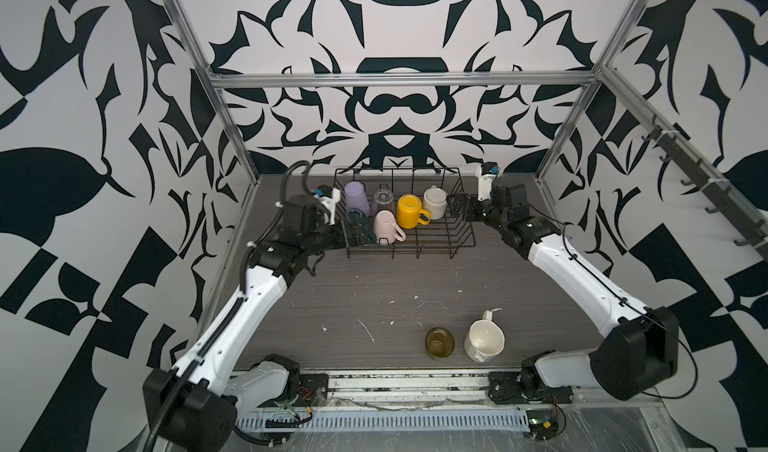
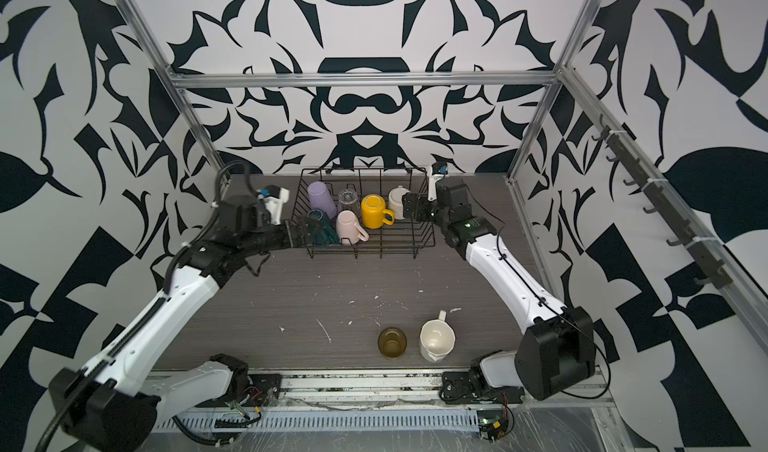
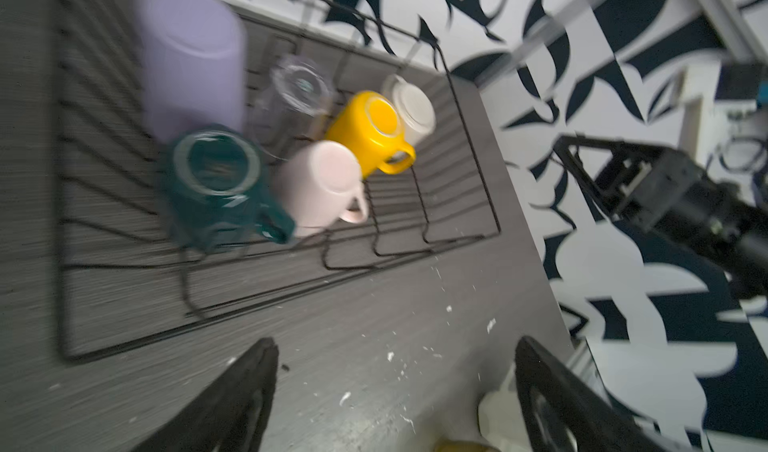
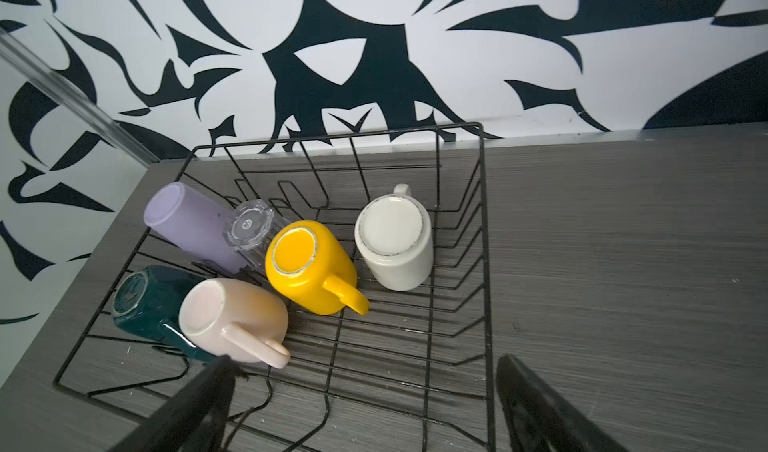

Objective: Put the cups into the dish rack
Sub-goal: 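Open the right gripper and withdraw while the left arm swings toward the table, then reach the left gripper down to the white Simple mug's rim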

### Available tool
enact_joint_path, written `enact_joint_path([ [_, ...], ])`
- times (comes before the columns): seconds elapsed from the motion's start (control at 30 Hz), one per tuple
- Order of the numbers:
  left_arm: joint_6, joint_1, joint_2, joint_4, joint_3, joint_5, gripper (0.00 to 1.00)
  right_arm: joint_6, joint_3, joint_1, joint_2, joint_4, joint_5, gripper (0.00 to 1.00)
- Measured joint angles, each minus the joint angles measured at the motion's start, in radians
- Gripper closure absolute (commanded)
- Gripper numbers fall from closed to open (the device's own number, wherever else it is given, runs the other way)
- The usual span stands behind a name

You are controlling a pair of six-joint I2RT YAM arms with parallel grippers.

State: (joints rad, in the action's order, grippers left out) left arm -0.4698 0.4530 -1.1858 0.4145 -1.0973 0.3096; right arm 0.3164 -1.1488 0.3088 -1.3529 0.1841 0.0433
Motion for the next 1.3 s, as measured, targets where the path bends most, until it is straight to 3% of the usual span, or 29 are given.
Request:
enact_joint_path([
  [0.17,0.053,0.184,-0.121,0.045,-0.072,-0.029,0.14,0.020,0.063,-0.038,0.050,0.006,0.001,0.01],
  [0.43,0.142,0.380,-0.266,0.093,-0.169,-0.063,0.14,0.050,0.134,-0.115,0.135,0.006,0.029,0.01],
  [0.5,0.159,0.422,-0.294,0.094,-0.195,-0.068,0.19,0.060,0.148,-0.139,0.141,0.004,0.046,0.01],
  [1.0,0.267,0.668,-0.521,0.193,-0.419,-0.148,0.21,0.084,0.199,-0.189,0.144,-0.001,0.101,0.01],
  [1.3,0.285,0.758,-0.624,0.290,-0.511,-0.209,0.21,0.077,0.252,-0.198,0.193,0.014,0.100,0.01],
])
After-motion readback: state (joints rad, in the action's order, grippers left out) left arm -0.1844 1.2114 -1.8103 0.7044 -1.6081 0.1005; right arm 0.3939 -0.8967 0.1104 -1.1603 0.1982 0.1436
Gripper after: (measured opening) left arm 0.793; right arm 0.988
